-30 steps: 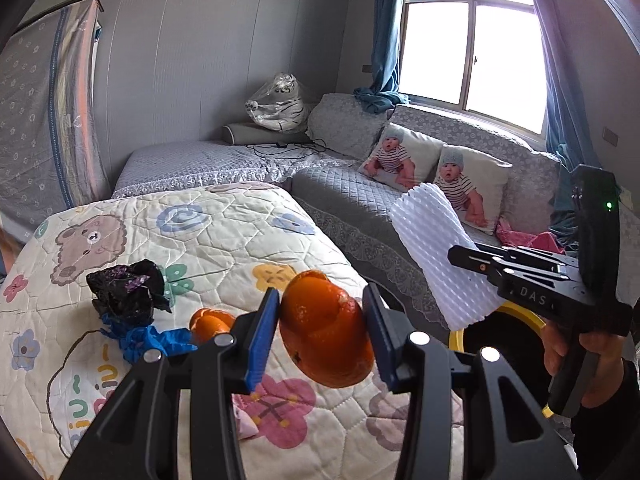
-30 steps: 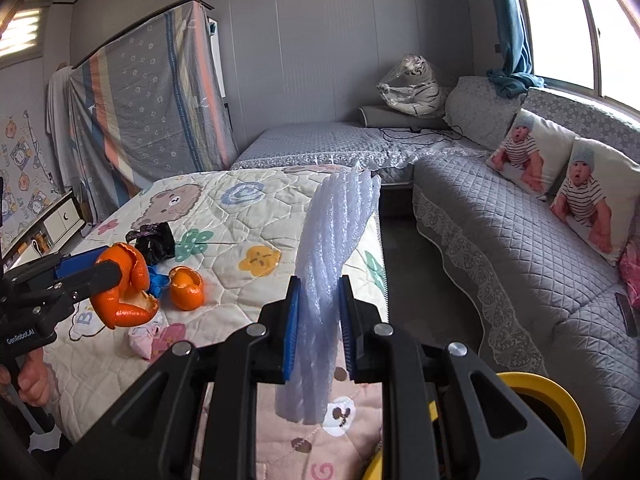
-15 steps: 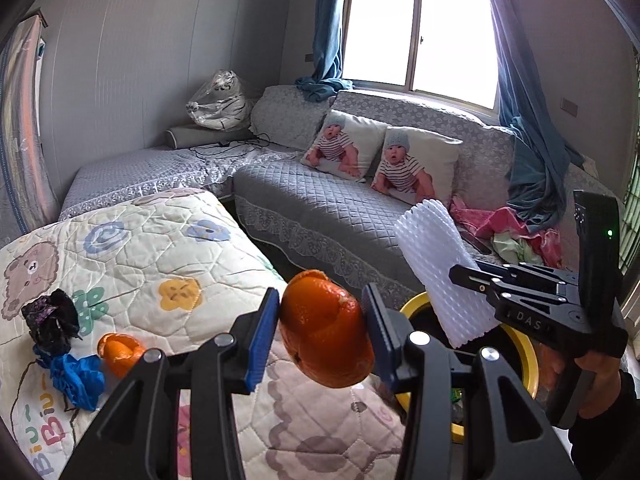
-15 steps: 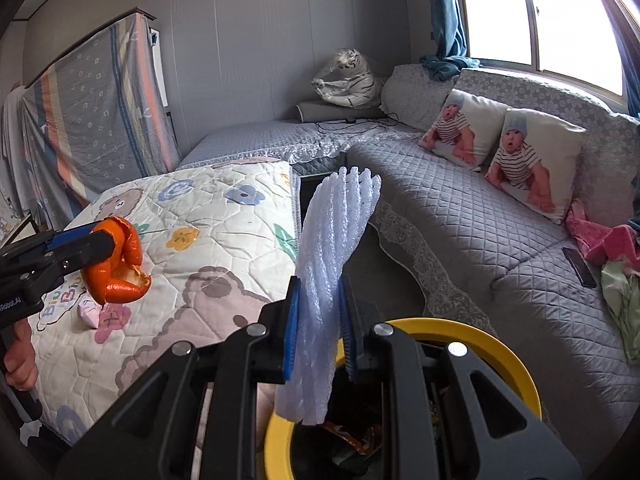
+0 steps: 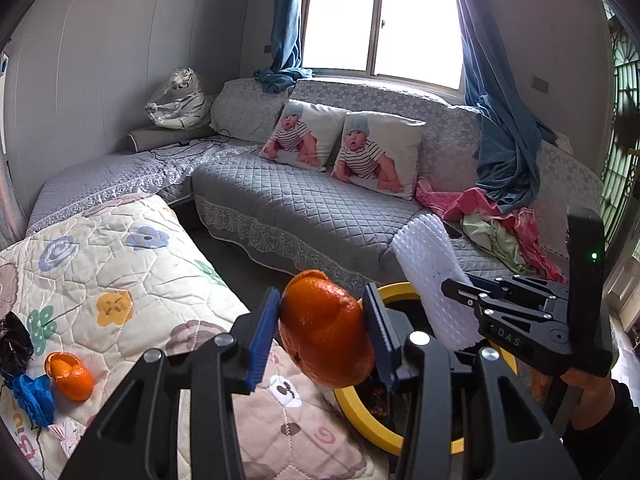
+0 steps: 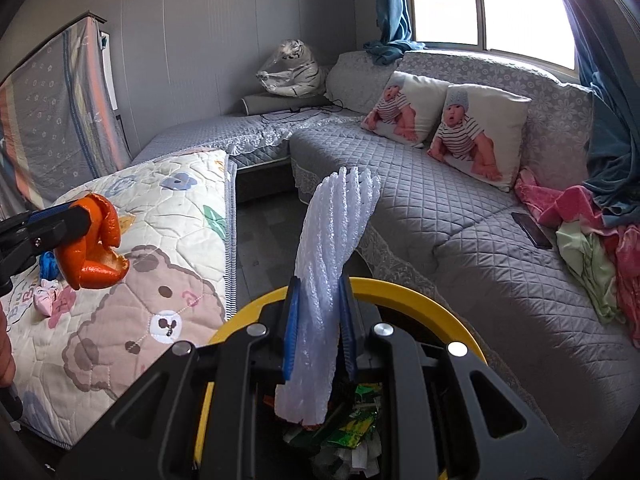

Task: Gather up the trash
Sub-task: 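Carry the foam net and orange peel over the yellow-rimmed bin, then open both tools to drop the foam net and orange peel into the bin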

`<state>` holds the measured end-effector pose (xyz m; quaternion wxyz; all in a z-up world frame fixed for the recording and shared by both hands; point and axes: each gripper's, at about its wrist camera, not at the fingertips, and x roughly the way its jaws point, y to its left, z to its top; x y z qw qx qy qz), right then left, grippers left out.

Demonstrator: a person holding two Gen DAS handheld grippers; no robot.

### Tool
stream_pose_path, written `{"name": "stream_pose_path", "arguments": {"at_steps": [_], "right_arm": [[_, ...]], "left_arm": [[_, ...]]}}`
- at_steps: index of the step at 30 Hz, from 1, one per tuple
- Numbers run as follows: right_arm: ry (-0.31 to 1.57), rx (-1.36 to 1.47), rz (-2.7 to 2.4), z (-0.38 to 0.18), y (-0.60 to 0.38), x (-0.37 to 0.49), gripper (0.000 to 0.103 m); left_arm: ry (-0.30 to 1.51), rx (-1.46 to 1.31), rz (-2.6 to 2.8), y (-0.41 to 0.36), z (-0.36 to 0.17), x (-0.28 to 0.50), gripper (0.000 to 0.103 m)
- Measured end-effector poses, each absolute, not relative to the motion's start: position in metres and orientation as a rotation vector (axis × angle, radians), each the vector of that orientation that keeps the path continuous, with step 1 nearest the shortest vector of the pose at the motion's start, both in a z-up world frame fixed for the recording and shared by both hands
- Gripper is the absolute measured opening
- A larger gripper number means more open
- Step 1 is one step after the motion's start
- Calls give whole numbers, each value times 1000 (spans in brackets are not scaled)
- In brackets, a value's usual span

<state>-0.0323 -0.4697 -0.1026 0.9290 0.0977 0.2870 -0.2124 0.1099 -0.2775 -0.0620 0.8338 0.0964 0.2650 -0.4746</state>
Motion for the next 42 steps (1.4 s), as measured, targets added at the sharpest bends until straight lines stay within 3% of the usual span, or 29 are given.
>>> {"name": "stream_pose_path", "arguments": {"at_steps": [25,30,33,42], "right_arm": [[659,271,-542,-132,-498,-60,18],[658,293,-567,-131,-505,-63,20],[646,307,-582,-129,-508,-66,47],[624,282,-601,-123,-506,-65,47]], "left_arm": [[716,190,-1125,-343,-108,100,43],[708,158,-1092,-337,-106,106,64],[709,140,-1078,-333,-105,109,70],[638,100,-1002,-304,-87,126,87]]}}
